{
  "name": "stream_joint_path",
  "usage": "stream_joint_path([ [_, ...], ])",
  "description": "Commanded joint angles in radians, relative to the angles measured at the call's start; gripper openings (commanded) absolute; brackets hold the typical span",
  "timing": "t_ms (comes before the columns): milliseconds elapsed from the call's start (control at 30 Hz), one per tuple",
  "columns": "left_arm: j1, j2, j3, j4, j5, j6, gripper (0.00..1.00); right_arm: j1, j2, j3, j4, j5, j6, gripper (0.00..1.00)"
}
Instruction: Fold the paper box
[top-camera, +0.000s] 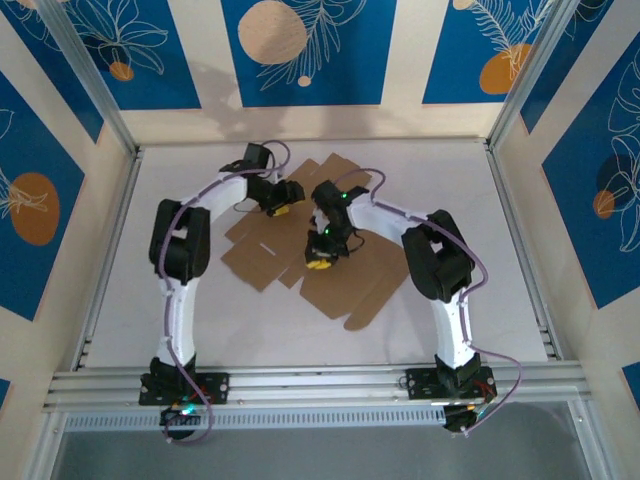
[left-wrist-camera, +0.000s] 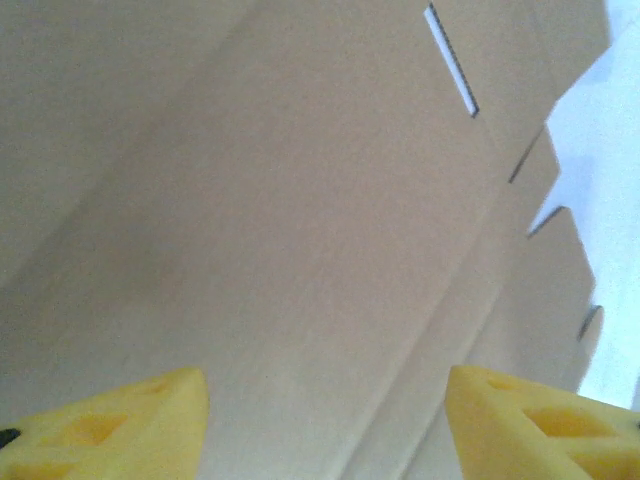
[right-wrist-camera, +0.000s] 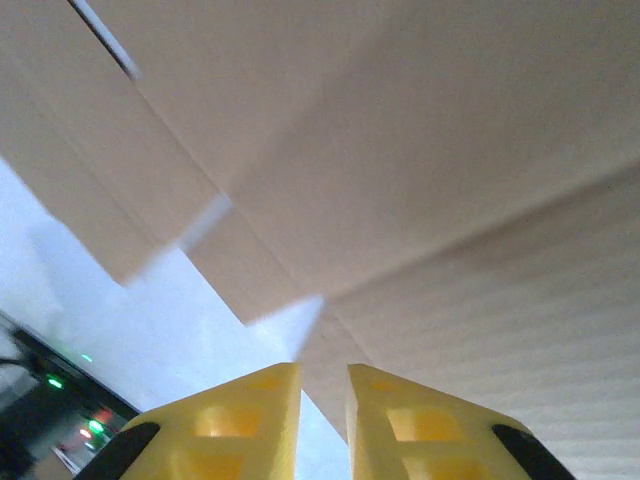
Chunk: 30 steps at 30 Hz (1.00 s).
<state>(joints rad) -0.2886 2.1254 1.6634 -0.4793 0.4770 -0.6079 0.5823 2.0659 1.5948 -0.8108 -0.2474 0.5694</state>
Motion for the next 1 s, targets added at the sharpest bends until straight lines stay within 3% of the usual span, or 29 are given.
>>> stream_joint_path([
  [0, 0.079, -0.251, -0.169, 0.075, -0.043, -0.078, 0.66, -0.063, 0.049, 0.125, 0.004, -0.033, 0.04, 0.2],
  [133, 0.153, -0.49, -0.493, 0.174, -0.084, -0.191, 0.72, -0.091, 0.117, 0.208, -0.027, 0.009, 0.024, 0.2],
  [233, 0.199, -0.649, -0.701, 0.231, -0.117, -0.27, 0.75, -0.101, 0.125, 0.197, 0.006, -0.031, 0.013, 0.23],
  [400, 0.208, -0.771, -0.909, 0.294, -0.122, -0.334, 0.77, -0.103, 0.156, 0.2, -0.021, 0.007, 0.005, 0.27],
  [667, 0.21, -0.829, -1.029, 0.311, -0.152, -0.376, 0.78, -0.115, 0.196, 0.173, -0.028, 0.052, 0.02, 0.22],
  [967, 0.209, -0.715, -1.047, 0.368, -0.144, -0.39, 0.77, -0.108, 0.198, 0.173, -0.039, 0.061, 0.012, 0.22],
])
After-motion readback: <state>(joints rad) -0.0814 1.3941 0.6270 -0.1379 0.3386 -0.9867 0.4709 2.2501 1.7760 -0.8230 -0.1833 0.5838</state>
